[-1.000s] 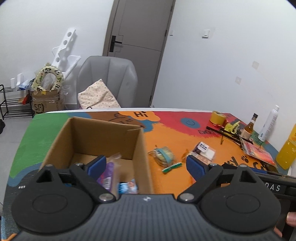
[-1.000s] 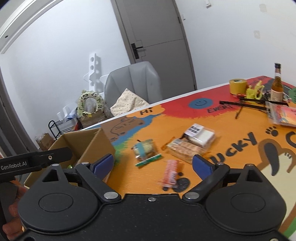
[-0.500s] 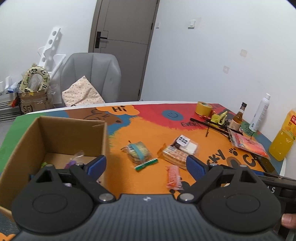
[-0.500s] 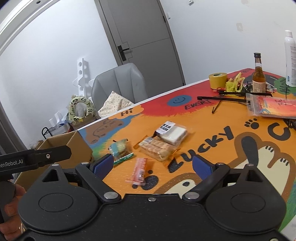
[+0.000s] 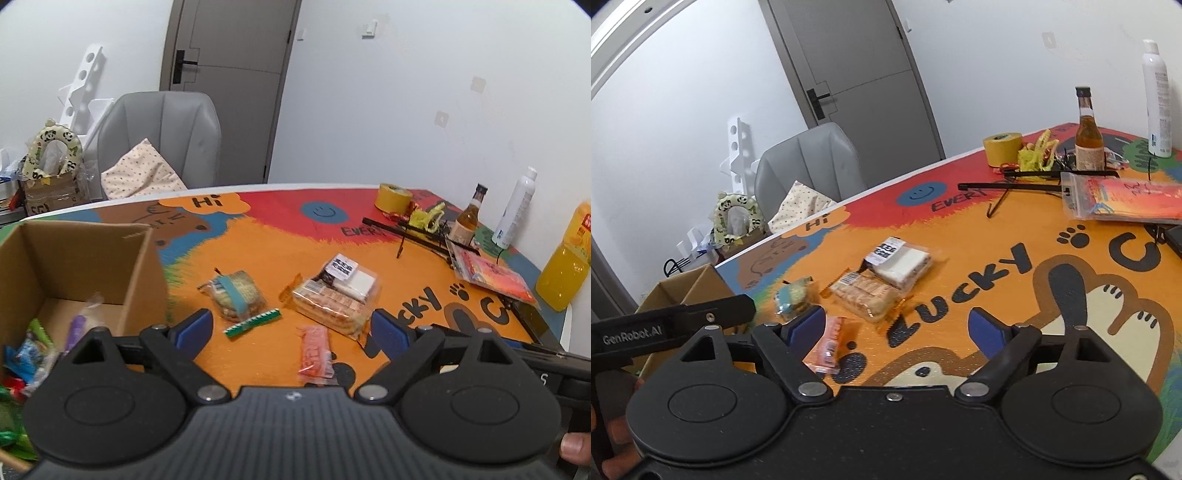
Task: Organize snacks
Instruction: 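Grasp the red stick snack with the left gripper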
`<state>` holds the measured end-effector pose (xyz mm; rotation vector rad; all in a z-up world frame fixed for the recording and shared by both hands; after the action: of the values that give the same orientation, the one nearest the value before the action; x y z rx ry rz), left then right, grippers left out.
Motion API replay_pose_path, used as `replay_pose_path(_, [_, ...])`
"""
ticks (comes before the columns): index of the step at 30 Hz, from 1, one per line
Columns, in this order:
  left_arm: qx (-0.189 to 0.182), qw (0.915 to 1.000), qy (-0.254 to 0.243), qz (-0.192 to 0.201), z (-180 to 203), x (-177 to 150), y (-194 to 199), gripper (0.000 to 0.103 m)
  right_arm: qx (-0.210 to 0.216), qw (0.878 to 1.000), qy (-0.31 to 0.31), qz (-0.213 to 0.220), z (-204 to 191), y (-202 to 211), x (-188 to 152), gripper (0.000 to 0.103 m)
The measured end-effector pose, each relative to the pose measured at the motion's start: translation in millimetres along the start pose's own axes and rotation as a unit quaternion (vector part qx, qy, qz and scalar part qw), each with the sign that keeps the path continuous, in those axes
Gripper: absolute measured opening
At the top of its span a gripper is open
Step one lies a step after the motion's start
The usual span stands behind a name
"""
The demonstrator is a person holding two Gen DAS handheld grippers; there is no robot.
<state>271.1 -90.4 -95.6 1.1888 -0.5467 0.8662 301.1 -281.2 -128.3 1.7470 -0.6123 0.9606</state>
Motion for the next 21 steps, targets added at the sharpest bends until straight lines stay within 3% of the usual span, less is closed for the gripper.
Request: replay_pose_path(21, [0.012,0.9977,-0.015,-0.065,24,-36,-72,0.072,-0.01,0.999,-0.026,-0.02,35,-27,-13,0.082])
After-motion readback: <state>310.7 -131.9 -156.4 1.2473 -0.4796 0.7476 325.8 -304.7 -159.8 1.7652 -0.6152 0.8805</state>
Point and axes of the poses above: each gripper's, at about its wrist camera, not at the fingertips, and y roughly against the way its jaws point, z to its right, x to its top, the point moved 8 cm from there along -y, roughly the way its jaws point, and after that the axes turned 10 degrees about y, right-handed, at the moved point
